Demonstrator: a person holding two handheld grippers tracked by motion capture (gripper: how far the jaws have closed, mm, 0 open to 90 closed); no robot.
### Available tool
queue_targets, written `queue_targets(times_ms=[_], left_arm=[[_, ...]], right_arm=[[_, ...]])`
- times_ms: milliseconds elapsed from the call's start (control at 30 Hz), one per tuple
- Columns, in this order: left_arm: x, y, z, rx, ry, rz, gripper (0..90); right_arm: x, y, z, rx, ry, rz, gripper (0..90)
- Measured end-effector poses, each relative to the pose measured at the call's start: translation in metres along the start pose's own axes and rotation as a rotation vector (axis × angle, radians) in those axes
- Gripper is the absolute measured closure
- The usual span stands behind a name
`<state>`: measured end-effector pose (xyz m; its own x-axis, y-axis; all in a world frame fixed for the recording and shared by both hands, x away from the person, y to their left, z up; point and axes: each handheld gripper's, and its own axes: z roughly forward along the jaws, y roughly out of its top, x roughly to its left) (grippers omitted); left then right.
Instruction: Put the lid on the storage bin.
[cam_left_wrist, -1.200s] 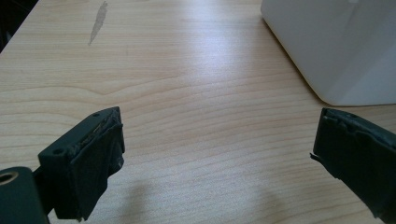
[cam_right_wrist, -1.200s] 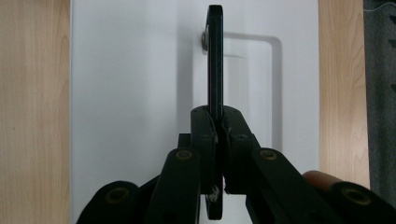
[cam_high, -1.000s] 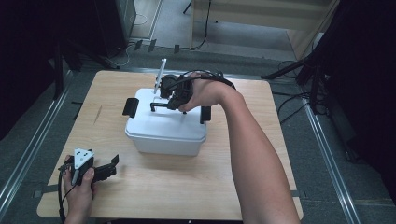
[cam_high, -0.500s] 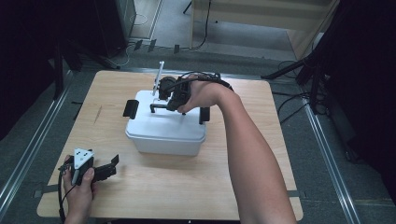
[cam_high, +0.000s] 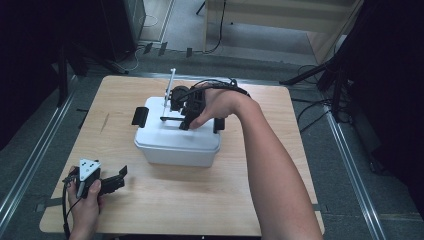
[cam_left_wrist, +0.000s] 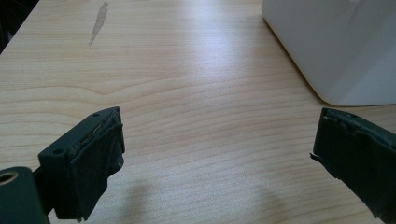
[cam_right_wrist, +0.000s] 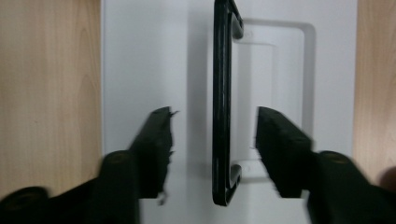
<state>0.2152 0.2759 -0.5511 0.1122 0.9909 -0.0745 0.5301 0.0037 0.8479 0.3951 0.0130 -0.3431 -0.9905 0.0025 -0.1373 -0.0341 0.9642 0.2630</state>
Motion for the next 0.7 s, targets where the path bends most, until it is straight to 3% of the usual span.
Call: queue_targets(times_ms=[67, 167, 300, 400, 533, 700], left_arm=[[0.0, 0.0, 0.0, 0.0, 0.0, 0.0, 2.6], [0.0, 0.0, 0.0, 0.0, -0.001, -0.002, 2.6], [0.0, 0.0, 0.0, 0.002, 0.0, 0.004, 2.6], [0.0, 0.0, 0.0, 0.0, 0.002, 0.004, 2.6], [0.0, 0.0, 0.0, -0.002, 0.003, 0.004, 2.6], [0.0, 0.0, 0.0, 0.0, 0.005, 0.005, 2.6]], right_arm=[[0.002, -0.003, -0.001, 0.007, -0.027, -0.01, 25.6], [0.004, -0.009, -0.003, -0.001, -0.037, 0.002, 12.5], [0.003, -0.019, -0.005, 0.012, -0.043, 0.039, 9.1], [0.003, -0.026, -0.006, 0.021, -0.051, 0.028, 6.6], [0.002, -0.04, -0.011, -0.005, -0.021, 0.07, 3.0], [0.001, -0.061, -0.015, -0.001, -0.035, 0.108, 2.6]])
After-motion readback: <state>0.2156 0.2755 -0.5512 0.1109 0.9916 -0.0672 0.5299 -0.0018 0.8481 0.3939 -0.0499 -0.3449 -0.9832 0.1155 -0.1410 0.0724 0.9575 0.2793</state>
